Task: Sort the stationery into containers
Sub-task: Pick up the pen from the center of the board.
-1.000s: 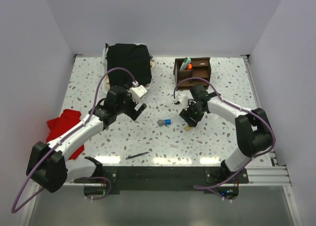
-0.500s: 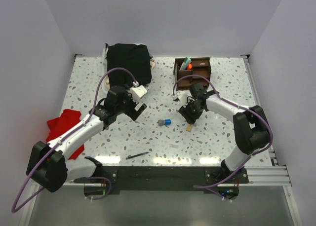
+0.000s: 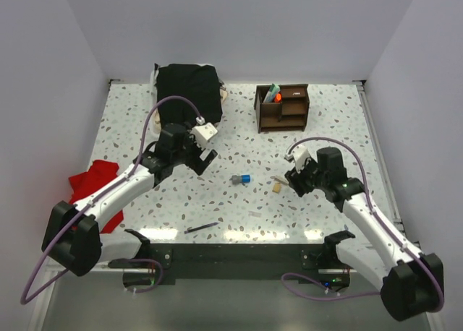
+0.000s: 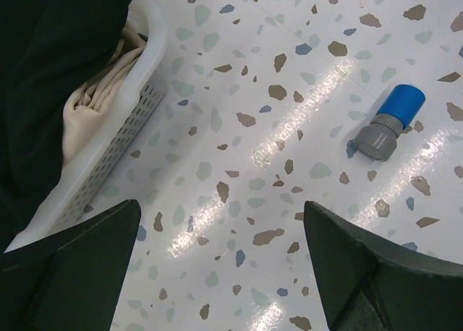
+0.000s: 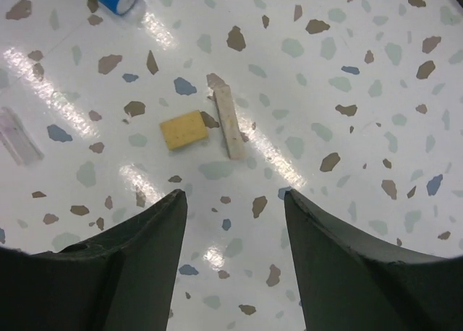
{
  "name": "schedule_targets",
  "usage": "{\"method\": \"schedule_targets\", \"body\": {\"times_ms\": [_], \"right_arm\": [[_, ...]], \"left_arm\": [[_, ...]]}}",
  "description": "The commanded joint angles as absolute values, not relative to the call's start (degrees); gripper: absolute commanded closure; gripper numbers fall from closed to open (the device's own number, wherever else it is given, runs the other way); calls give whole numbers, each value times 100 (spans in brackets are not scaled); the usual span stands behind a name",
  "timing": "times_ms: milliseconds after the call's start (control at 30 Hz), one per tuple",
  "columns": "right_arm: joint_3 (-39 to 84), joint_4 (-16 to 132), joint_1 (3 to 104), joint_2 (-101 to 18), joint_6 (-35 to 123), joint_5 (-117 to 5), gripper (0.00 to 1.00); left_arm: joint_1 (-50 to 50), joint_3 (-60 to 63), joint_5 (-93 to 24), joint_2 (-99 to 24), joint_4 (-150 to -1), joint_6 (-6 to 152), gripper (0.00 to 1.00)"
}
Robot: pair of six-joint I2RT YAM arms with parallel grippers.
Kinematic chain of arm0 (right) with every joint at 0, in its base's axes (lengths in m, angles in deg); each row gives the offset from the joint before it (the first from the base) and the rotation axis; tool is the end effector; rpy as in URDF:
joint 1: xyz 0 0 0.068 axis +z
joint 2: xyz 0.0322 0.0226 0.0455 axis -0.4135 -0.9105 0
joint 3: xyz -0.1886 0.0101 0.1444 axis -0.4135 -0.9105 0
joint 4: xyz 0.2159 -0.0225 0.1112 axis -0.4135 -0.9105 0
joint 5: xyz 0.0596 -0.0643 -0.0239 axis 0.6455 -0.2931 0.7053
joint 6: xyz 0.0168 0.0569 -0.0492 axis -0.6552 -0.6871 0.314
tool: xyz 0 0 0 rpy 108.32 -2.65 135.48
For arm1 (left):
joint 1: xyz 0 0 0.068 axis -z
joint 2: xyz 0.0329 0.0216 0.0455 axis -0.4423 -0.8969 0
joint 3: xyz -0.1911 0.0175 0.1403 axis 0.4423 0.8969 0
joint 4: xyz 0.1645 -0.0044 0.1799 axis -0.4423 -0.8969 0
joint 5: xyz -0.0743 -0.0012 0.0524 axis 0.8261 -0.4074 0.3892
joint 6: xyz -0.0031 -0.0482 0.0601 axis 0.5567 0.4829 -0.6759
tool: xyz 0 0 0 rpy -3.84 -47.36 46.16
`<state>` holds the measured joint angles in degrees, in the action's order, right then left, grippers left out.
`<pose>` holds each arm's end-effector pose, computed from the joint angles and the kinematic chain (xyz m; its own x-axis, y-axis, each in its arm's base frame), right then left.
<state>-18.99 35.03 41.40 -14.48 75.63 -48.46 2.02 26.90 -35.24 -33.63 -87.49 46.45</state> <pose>0.2037 0.0801 0.1818 -0.4032 -0.5472 -0.7335 -0.6981 0.7022 -0.1400 0.2534 -0.1461 0.2079 -0.3409 0.4784 -0.8093 0.6773 0.7220 0.1415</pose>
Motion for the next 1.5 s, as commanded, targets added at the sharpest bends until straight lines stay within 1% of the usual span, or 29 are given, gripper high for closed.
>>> {"method": "schedule_targets", "body": {"times_ms": [0,33,100,267,533,1033,1467], "right_arm": [[-2328,4293,4113,-1185,7573,-4253,39],[-2285,4224,4095,-1316,7599,-4244,39],[-2101,4004,4051,-1746,7792,-4156,45],[-2038,3819,3920,-2302,8381,-4367,49],[-1950,3845,3866,-2486,8698,-4217,50],[-1599,4003,3866,-3180,8567,-4217,51],[-1327,4118,3866,-3761,8347,-4165,54]], "left_arm": [[196,2340,-3251,-3522,-8531,4864,0],[196,2330,-3225,-3566,-8523,4873,0],[196,2313,-3181,-3602,-8488,4899,0],[196,2269,-3102,-3637,-8461,4952,0],[196,2234,-3102,-3681,-8496,4899,0],[196,2216,-3084,-3734,-8391,4891,0],[196,2207,-3075,-3760,-8329,4917,0]]}}
